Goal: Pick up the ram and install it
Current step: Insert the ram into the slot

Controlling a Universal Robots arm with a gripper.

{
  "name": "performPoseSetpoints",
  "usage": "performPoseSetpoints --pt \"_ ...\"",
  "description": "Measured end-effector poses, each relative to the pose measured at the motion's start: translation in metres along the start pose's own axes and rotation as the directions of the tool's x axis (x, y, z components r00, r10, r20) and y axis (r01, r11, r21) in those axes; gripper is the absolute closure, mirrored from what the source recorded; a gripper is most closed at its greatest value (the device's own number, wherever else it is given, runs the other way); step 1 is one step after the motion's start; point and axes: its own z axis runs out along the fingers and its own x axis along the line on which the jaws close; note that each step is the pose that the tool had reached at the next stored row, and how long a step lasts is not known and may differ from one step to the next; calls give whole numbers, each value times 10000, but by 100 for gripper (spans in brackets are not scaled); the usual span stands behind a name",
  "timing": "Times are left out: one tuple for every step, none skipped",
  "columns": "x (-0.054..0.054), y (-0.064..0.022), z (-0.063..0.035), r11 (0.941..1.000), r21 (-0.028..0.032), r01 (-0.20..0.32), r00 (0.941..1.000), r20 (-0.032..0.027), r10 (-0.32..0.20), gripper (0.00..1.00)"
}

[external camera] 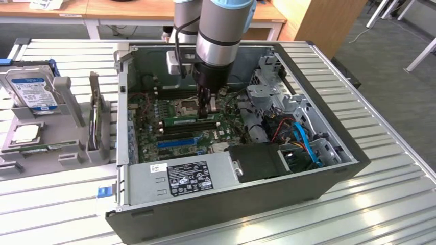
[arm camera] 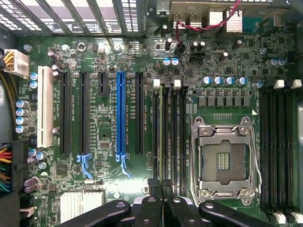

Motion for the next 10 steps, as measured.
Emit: performPoseSetpoints --pt "0 0 5 10000 0 0 10000 1 0 88" --pt "0 0 10 10000 0 0 10000 1 0 88" --pt "0 0 13 10000 0 0 10000 0 0 88" --pt "1 0 17 10000 0 0 10000 -1 0 88" --pt "1 0 21 10000 0 0 10000 0 0 88" --pt "1 0 25 10000 0 0 10000 1 0 88" --pt "1 0 28 10000 0 0 10000 0 0 88" --pt "1 1 29 10000 -1 -1 10000 -2 1 88" --pt "1 1 29 10000 -1 0 10000 -2 0 88" --pt "1 1 30 10000 -1 0 10000 -2 0 88"
